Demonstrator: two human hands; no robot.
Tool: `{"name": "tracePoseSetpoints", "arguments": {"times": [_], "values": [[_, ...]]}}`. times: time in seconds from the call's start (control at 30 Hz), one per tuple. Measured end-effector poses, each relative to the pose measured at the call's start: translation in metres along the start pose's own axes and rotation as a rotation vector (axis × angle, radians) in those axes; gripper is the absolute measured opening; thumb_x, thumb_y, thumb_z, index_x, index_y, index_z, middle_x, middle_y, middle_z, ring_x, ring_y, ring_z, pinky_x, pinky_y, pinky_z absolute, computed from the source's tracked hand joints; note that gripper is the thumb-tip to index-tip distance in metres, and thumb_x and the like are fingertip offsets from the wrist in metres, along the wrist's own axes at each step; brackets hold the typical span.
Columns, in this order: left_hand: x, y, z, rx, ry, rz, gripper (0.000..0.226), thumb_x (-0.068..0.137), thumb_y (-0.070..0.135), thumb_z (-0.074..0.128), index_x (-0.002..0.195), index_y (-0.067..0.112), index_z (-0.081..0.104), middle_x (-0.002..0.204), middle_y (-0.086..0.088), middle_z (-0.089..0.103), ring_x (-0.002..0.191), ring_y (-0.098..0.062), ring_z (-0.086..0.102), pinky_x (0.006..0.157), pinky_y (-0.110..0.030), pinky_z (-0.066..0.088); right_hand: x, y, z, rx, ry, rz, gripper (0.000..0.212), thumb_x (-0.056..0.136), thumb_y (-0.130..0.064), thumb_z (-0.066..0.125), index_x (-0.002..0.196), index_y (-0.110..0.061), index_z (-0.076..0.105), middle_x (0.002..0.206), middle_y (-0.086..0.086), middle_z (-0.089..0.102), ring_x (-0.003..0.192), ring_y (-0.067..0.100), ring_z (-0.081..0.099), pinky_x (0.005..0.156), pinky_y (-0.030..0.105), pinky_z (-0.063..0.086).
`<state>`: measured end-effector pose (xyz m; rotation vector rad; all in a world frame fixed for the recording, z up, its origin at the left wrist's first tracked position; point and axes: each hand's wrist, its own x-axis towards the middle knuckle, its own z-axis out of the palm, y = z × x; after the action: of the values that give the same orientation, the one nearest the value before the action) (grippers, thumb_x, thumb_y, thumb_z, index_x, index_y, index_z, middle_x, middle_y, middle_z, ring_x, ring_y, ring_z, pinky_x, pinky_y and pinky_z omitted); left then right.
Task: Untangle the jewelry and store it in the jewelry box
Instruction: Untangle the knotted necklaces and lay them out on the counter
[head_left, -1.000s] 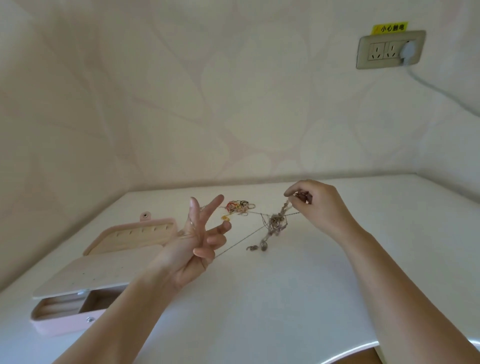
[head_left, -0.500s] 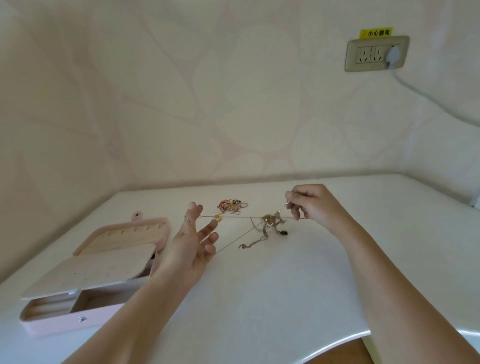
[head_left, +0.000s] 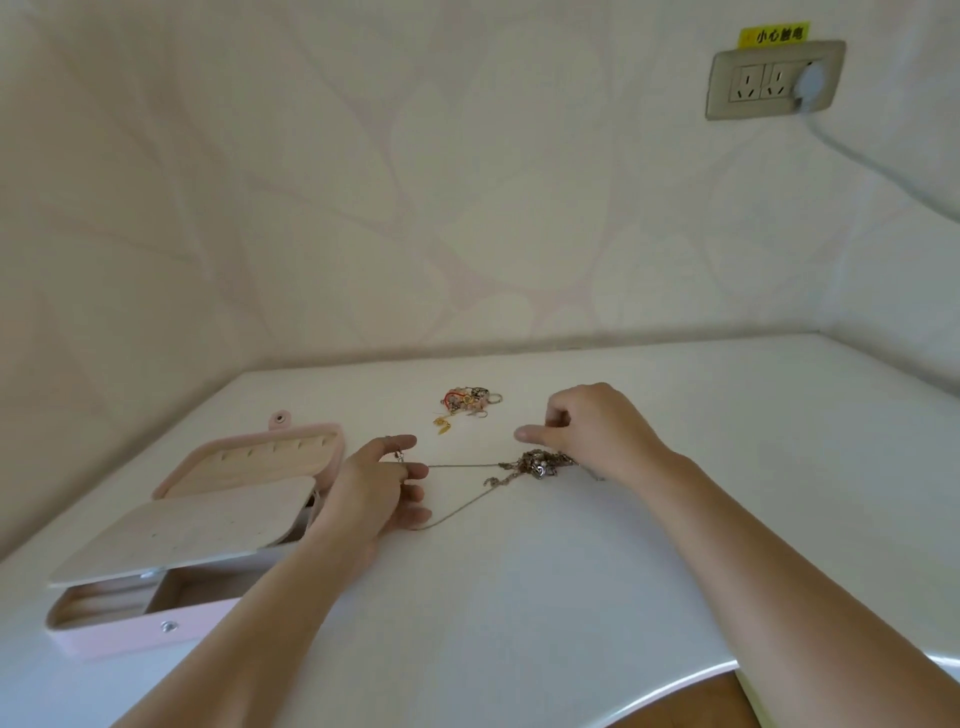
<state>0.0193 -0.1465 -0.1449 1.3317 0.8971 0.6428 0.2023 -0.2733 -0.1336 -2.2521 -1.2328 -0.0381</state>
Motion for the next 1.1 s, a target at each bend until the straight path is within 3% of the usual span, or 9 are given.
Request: {"name": "tracePoseSetpoints", "arguments": {"times": [0.13, 0.23, 0.37, 0.47, 0.6, 0.7, 0.8, 0.97, 1.1], "values": [[0.005, -0.003, -0.006, 0.460, 0.163, 0.169, 0.029, 0.088, 0.003, 0.039, 0.105, 0.016, 0.059, 0.087, -0.005, 0.063, 0.065, -0.021, 0.059, 0.059, -0.038, 0.058, -0.003, -0.017, 0.015, -0.087, -0.064, -0.042, 0.037, 0.071, -0.053, 0.073, 0.077, -0.019, 0.061, 0.079, -0.006, 0.060, 0.078, 0.016, 0.058, 0.062, 0.028, 0.041], [-0.001, -0.003, -0.011, 0.883, 0.237, 0.345, 0.023, 0.089, 0.015, 0.047, 0.112, 0.017, 0.051, 0.099, -0.006, 0.063, 0.088, -0.027, 0.061, 0.076, -0.037, 0.051, -0.002, -0.014, 0.017, 0.015, -0.105, -0.015, 0.021, 0.074, -0.036, 0.076, 0.077, -0.015, 0.071, 0.077, -0.005, 0.065, 0.078, 0.014, 0.062, 0.066, 0.026, 0.050], [-0.005, -0.004, 0.000, 1.082, 0.268, 0.578, 0.034, 0.092, 0.025, 0.051, 0.125, 0.020, 0.048, 0.120, 0.001, 0.056, 0.113, -0.019, 0.051, 0.082, -0.032, 0.041, -0.003, -0.013, 0.015, 0.229, -0.154, -0.029, 0.018, 0.073, -0.018, 0.079, 0.090, -0.017, 0.075, 0.076, -0.012, 0.064, 0.071, 0.000, 0.060, 0.062, 0.011, 0.044], [-0.005, -0.008, 0.023, 0.905, 0.068, 0.685, 0.033, 0.090, 0.024, 0.057, 0.123, 0.023, 0.055, 0.116, 0.008, 0.055, 0.112, -0.010, 0.050, 0.083, -0.019, 0.035, -0.005, -0.017, 0.014, 0.320, -0.186, -0.073, 0.025, 0.074, -0.004, 0.072, 0.093, -0.020, 0.074, 0.088, -0.007, 0.071, 0.077, -0.003, 0.063, 0.069, 0.008, 0.047], [0.003, -0.008, 0.041, 0.579, -0.155, 0.567, 0.021, 0.083, 0.017, 0.069, 0.102, 0.024, 0.065, 0.095, 0.012, 0.066, 0.095, -0.006, 0.061, 0.077, -0.014, 0.042, -0.009, -0.024, 0.013, 0.512, -0.131, -0.144, 0.034, 0.073, 0.004, 0.066, 0.079, -0.030, 0.067, 0.084, -0.009, 0.070, 0.082, 0.013, 0.067, 0.074, 0.025, 0.053], [0.006, 0.000, 0.037, 0.326, -0.160, 0.518, 0.017, 0.081, 0.007, 0.071, 0.084, 0.024, 0.070, 0.077, 0.005, 0.072, 0.073, -0.003, 0.066, 0.065, -0.007, 0.045, -0.008, -0.025, 0.012, 0.566, -0.070, -0.182, 0.030, 0.077, -0.001, 0.068, 0.079, -0.030, 0.065, 0.080, -0.016, 0.067, 0.074, 0.004, 0.064, 0.070, 0.018, 0.048], [0.008, 0.002, 0.031, 0.304, -0.125, 0.491, 0.018, 0.082, 0.009, 0.070, 0.073, 0.024, 0.071, 0.065, 0.008, 0.070, 0.062, 0.001, 0.063, 0.064, -0.010, 0.046, -0.007, -0.028, 0.014, 0.531, -0.032, -0.186, 0.027, 0.077, -0.007, 0.071, 0.078, -0.034, 0.065, 0.073, -0.022, 0.065, 0.067, -0.001, 0.060, 0.067, 0.015, 0.047], [0.009, -0.002, 0.031, 0.238, -0.184, 0.438, 0.020, 0.094, 0.020, 0.054, 0.083, 0.006, 0.064, 0.074, 0.000, 0.059, 0.076, -0.015, 0.054, 0.080, -0.034, 0.047, -0.008, -0.030, 0.018, 0.336, 0.042, -0.228, 0.024, 0.078, -0.003, 0.063, 0.090, -0.024, 0.066, 0.077, -0.014, 0.062, 0.072, 0.009, 0.060, 0.066, 0.021, 0.046], [0.002, -0.001, 0.034, 0.050, -0.243, 0.397, 0.025, 0.098, 0.017, 0.046, 0.093, 0.000, 0.065, 0.086, 0.000, 0.064, 0.089, -0.011, 0.058, 0.092, -0.031, 0.047, -0.008, -0.030, 0.021, 0.267, 0.107, -0.203, 0.020, 0.082, -0.009, 0.058, 0.093, -0.024, 0.066, 0.069, -0.003, 0.064, 0.062, 0.019, 0.057, 0.058, 0.028, 0.042]]}}
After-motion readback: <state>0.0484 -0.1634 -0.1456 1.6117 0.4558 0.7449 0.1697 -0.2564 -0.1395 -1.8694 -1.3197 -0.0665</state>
